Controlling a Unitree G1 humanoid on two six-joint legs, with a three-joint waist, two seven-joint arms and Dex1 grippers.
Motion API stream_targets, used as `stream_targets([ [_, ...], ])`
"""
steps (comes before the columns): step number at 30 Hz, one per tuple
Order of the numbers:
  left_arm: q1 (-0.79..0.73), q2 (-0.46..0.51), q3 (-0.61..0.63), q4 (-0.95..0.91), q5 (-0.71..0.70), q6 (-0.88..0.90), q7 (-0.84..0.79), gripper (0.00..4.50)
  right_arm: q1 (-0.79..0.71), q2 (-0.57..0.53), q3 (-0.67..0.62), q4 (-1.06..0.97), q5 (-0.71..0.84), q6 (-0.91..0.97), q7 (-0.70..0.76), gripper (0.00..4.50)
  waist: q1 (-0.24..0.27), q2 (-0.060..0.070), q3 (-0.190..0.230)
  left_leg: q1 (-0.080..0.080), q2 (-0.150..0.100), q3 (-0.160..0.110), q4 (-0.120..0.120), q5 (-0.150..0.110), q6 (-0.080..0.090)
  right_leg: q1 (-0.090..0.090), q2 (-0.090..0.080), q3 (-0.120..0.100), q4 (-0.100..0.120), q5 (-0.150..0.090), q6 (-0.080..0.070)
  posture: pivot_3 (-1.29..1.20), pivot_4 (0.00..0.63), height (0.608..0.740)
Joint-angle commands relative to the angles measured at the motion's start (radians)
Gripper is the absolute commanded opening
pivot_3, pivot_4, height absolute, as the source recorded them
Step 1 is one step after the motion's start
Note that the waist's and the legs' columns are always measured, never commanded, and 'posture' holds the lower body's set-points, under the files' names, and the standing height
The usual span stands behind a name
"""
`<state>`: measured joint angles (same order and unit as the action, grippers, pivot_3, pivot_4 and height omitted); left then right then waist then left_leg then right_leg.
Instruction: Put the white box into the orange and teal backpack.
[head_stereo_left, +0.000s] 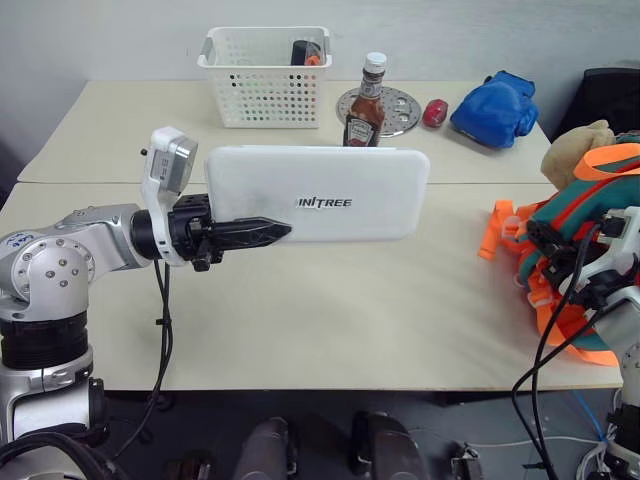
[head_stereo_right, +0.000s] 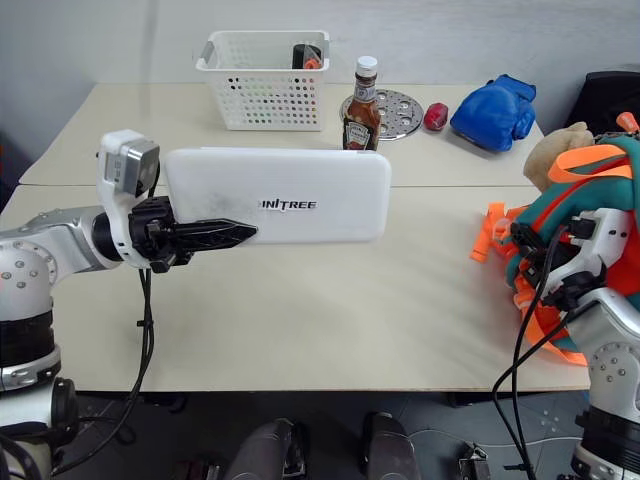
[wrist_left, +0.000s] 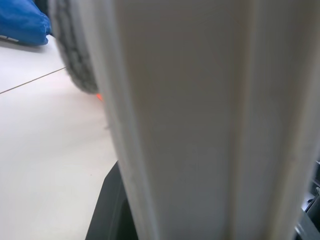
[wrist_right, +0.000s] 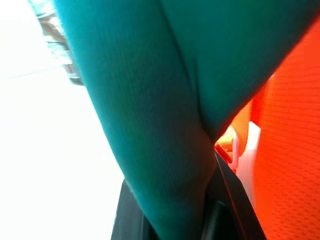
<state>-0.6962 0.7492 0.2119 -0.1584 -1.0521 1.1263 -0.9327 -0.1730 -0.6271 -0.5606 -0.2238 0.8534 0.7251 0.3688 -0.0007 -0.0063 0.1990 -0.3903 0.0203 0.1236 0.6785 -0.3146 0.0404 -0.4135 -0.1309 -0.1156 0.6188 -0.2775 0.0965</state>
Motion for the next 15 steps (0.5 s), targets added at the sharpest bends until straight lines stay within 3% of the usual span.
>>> stream_targets([
  [1, -0.034, 0.026, 0.006, 0.031, 0.028, -0.047, -0.032, 1.43, 0.031, -0.081, -0.016, -0.132, 0.131, 0.043, 0.185, 0.06, 0.0, 0.002, 0.001, 0.0, 0.0, 0.0, 0.0, 0.0, 0.0, 0.0, 0.0, 0.0, 0.0, 0.0, 0.0, 0.0, 0.15, 0.74],
  [9, -0.063, 0.044, -0.017, 0.123, 0.105, -0.097, -0.075, 1.43, 0.052, -0.299, -0.007, -0.278, 0.405, 0.182, 0.499, 0.06, -0.001, 0.002, 0.002, 0.0, 0.002, 0.001, -0.002, 0.0, 0.0, -0.001, 0.0, 0.0, -0.002, 0.0, 0.0, 0.0, 0.15, 0.74],
  [15, -0.093, 0.061, -0.031, 0.165, 0.153, -0.12, -0.113, 1.43, 0.05, -0.422, 0.052, -0.357, 0.439, 0.202, 0.707, 0.06, 0.003, 0.0, 0.003, 0.0, 0.002, 0.0, -0.005, -0.001, 0.0, 0.0, -0.001, -0.001, -0.006, 0.0, 0.0, 0.0, 0.15, 0.74],
])
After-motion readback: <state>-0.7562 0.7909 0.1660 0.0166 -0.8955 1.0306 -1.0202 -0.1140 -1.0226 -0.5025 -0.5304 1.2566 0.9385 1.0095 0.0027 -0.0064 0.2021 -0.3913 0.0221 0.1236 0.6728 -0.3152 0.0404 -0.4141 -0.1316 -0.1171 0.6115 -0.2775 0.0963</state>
